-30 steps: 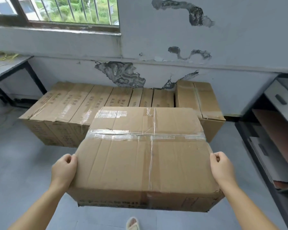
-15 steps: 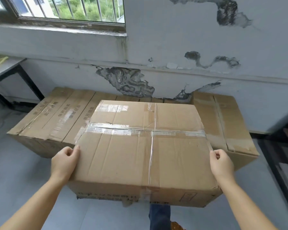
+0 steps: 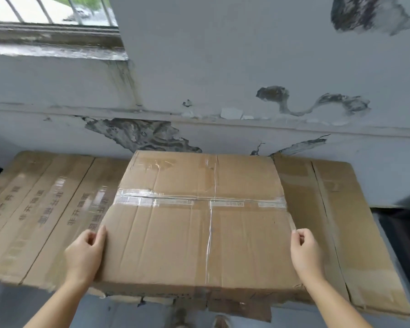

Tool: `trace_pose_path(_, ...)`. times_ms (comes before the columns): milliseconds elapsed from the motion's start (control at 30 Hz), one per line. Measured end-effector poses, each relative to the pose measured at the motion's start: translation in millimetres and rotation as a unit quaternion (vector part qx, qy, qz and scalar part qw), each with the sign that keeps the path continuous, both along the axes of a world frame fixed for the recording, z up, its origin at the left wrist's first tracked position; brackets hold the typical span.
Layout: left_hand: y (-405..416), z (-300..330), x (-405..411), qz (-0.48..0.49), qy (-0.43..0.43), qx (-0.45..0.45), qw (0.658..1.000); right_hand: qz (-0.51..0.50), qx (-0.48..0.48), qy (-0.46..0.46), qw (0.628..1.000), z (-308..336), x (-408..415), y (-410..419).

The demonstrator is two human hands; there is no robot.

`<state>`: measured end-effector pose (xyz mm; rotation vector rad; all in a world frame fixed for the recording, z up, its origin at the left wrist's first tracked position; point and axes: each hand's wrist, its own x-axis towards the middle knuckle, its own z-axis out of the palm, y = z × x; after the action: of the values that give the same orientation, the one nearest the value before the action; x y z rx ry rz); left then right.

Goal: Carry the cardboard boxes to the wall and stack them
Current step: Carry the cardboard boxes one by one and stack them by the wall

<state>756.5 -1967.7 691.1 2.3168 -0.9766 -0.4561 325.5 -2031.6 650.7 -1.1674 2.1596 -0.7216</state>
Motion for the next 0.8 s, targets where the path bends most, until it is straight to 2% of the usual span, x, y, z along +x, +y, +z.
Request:
trace_pose_path(267, -104.9, -94.5, -12.6, -0.026, -0.001, -0.002, 1.0, -0.029, 0.006, 0.051, 0.998, -92.8, -16.2, -65.8)
trace_pose_path(467, -112.6, -164.4, -22.5, -0.024, 0.031, 0.027, 0.999, -0.028, 0.008, 0.098, 0.995, -146.1, -27.9, -63.7)
trace_pose_path(633, -109.5, -163.6, -16.9, -0.054, 0.041, 0.056, 0.996, -0.013, 0.022, 0.104, 0.994, -150.0, -29.8, -60.9)
trace_pose_path(800, -114.7, -145.1, -12.9, -0.078, 0.044, 0.127, 0.988, 0.021, 0.107, 0.068, 0.992, -122.1, -35.7, -62.5)
